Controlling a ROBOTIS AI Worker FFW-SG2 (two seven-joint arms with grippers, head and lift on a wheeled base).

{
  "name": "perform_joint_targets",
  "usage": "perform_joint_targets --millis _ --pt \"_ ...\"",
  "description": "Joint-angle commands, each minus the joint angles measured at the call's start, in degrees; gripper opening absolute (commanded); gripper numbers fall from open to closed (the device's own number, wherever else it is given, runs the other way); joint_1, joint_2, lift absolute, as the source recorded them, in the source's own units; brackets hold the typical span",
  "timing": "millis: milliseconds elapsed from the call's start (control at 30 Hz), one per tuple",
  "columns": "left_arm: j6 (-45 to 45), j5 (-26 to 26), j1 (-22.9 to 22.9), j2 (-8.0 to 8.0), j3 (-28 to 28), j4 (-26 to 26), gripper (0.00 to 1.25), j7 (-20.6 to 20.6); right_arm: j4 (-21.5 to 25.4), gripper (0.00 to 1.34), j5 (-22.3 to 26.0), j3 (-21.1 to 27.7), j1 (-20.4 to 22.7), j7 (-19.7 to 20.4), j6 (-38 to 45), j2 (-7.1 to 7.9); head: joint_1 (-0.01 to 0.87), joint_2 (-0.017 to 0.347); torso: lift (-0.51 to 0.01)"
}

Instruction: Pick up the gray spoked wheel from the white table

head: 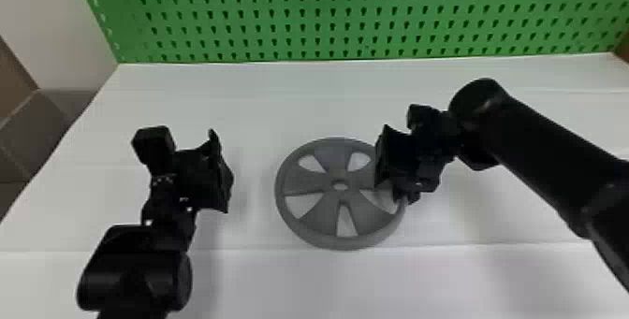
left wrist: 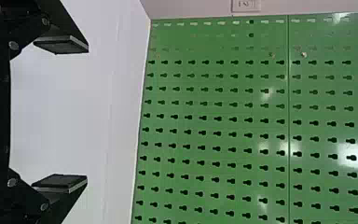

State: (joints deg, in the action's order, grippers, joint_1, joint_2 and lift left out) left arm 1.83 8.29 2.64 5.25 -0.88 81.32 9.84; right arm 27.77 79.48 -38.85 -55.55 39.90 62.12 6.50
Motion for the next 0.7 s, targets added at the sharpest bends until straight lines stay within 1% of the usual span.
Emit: perform_joint_targets --millis 0,267,367,433,533,667 --pt "-0.2 0.1 0.0 0.12 -0.1 0.0 0.97 0.0 -0.1 0.15 0.2 0.1 0.0 0.0 0.0 0.01 0.834 0.083 -0.064" --pt "-0.3 0.3 0.1 0.38 -0.4 0.0 0.97 0.0 -0.1 0.14 0.4 0.4 -0.2 0.0 0.8 0.01 0.834 0.083 -0.064" --pt "-0.3 0.5 0.0 0.38 -0.3 0.0 0.97 0.0 -0.1 0.15 0.1 1.4 -0.1 0.1 0.7 0.01 0.834 0.083 -0.064" --pt "-0.3 0.6 -0.1 0.47 -0.3 0.0 0.97 0.0 0.1 0.15 -0.9 3.3 0.0 0.1 0.6 0.01 0.834 0.083 -0.064" --pt "-0.3 0.8 -0.1 0.55 -0.3 0.0 0.97 0.0 1.3 0.15 -3.8 5.8 0.1 0.1 0.7 0.01 0.834 0.083 -0.064" --pt "-0.3 1.0 -0.3 0.73 -0.3 0.0 0.97 0.0 3.8 0.15 -9.3 10.8 0.1 0.1 2.4 -0.08 0.834 0.083 -0.064"
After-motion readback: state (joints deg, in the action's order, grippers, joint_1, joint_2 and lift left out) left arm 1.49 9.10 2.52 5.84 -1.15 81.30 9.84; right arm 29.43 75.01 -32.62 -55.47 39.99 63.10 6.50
